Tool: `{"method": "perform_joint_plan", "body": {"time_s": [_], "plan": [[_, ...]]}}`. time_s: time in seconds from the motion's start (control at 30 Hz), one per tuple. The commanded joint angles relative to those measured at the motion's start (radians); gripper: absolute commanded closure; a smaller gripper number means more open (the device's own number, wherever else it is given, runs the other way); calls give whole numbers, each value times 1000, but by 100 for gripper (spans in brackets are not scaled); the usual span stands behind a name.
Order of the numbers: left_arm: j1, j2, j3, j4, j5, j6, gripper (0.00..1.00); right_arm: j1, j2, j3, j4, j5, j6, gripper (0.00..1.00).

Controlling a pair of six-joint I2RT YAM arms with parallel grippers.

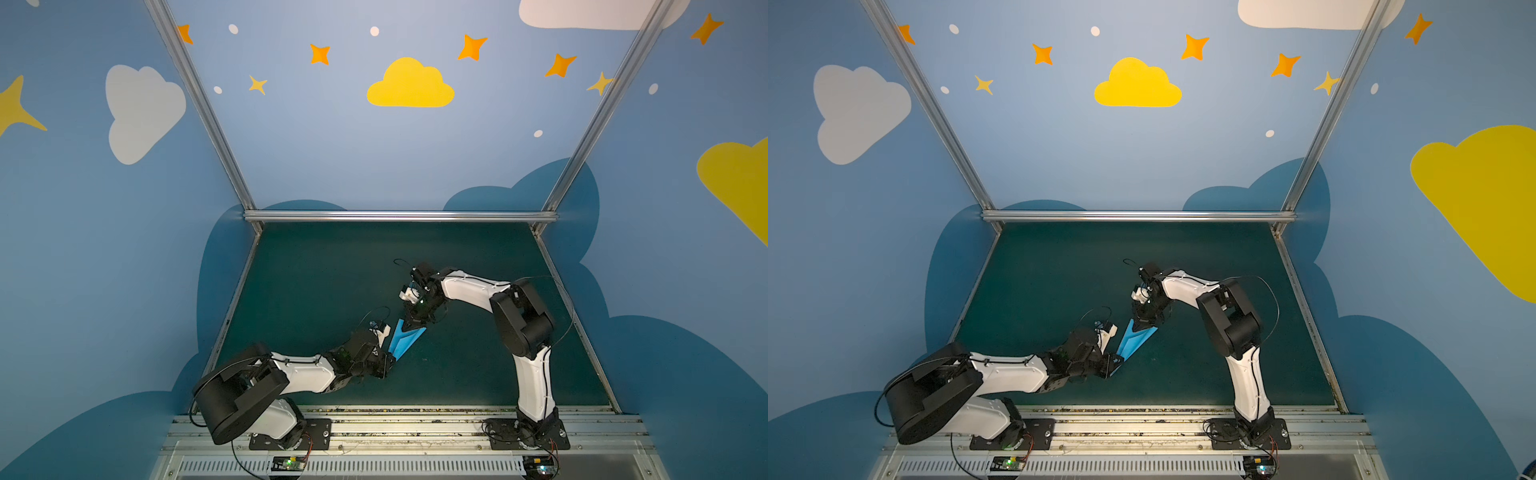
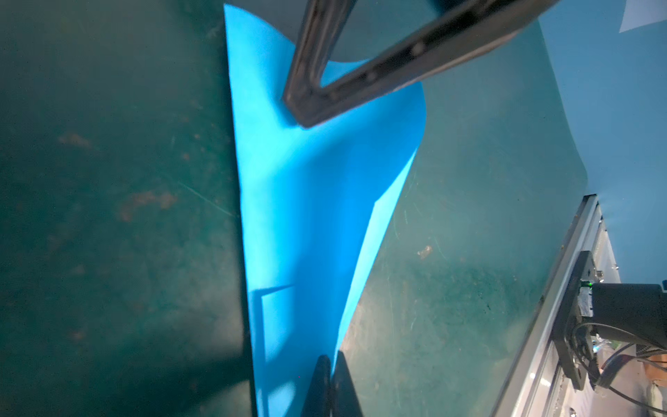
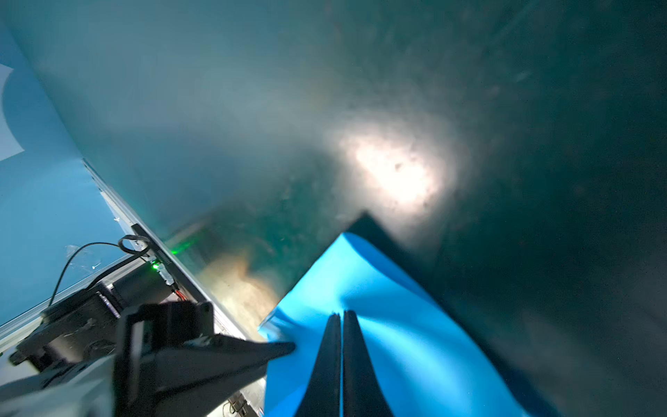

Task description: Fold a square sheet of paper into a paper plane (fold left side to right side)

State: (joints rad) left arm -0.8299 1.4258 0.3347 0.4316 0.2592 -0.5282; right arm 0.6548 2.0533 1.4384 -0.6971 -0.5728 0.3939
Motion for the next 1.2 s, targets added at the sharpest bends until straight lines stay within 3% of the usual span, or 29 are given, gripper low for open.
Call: {"method": "perform_joint_plan", "body": {"time_s": [0.0,0.27,0.43,0.73,1.17], "plan": [[13,12,10,14,13,-4,96,-17,-164,-17,0,15,24,100],[40,8,18,9,51,-18,96,19,-400,-331,181,9,133,100],[56,21,36,0,77,-14,96,84,-446,-473,337,13,233,100],[68,42,43,-2,99,-11,96,177,-305,-414,412,26,276,100],[75,54,49,1,108,-9,96,159,-191,-337,376,62,250,100]]}}
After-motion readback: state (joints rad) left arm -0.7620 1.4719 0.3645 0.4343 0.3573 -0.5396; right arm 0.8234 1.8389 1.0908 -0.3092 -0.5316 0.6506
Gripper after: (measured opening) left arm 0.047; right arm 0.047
